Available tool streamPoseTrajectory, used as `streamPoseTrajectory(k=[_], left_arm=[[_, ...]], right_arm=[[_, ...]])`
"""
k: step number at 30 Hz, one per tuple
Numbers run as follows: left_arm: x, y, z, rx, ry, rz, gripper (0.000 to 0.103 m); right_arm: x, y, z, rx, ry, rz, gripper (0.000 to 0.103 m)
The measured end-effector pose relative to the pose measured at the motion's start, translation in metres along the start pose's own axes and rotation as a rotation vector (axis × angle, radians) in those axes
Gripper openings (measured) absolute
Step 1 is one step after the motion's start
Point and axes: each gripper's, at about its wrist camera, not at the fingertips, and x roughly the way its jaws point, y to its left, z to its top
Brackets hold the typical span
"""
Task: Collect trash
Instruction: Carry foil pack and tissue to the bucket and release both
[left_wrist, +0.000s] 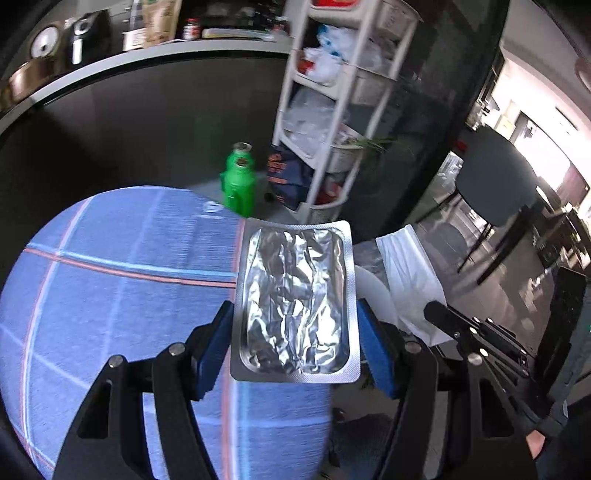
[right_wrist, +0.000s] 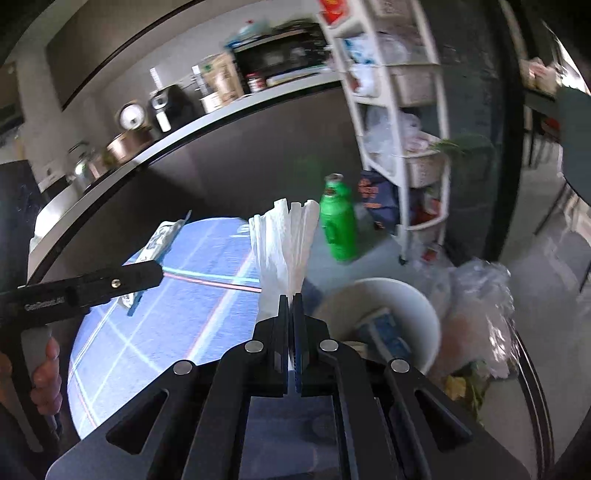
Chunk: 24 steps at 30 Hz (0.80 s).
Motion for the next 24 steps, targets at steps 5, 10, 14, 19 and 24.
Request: streamPoseTrajectory(k=[5, 10, 14, 19, 24], left_arm=[[0.03, -0.027, 0.007, 0.037, 0.042, -0.037, 0.065], [0.064, -0.048, 0.011, 0.065, 0.089, -0.057, 0.065], [0.092, -0.06, 0.012, 0.092, 0.12, -0.071, 0.065], [0.118, -0.073, 0.01, 0.12, 0.148, -0.08, 0.065], [0.146, -0.078, 0.008, 0.132, 0.179, -0.081, 0.065]], right_arm=[[0.008, -0.033, -0.007, 0.057, 0.013, -0.035, 0.002], [0.023, -0.058, -0.019, 0.103, 0.045, -0.051, 0.002], [0.04, -0.075, -0.026, 0.132, 0.076, -0.058, 0.002], [0.06, -0.091, -0.032, 0.163, 0.108, -0.064, 0.002], [0.082, -0.106, -0.034, 0.182, 0.133, -0.069, 0.002]])
